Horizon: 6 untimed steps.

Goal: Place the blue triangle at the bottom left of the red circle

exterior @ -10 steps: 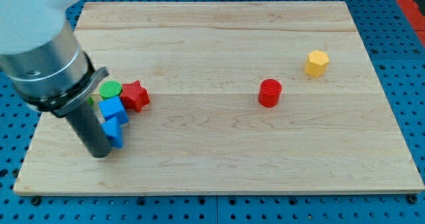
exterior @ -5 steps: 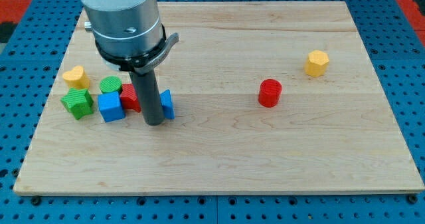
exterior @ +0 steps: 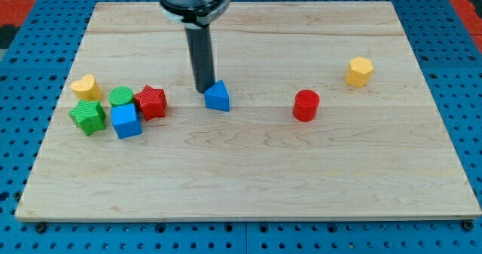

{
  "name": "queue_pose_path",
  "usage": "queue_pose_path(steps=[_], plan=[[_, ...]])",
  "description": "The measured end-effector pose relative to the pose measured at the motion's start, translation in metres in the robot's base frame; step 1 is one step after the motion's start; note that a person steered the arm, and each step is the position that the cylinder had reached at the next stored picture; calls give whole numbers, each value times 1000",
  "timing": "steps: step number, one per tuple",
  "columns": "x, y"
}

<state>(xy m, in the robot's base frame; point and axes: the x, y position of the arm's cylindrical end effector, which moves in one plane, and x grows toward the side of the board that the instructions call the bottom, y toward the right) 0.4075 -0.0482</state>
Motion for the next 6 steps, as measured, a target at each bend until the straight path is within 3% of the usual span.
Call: queue_pose_path(steps=[1,3,6], plan=[[-2,29],[0,22],[40,61]])
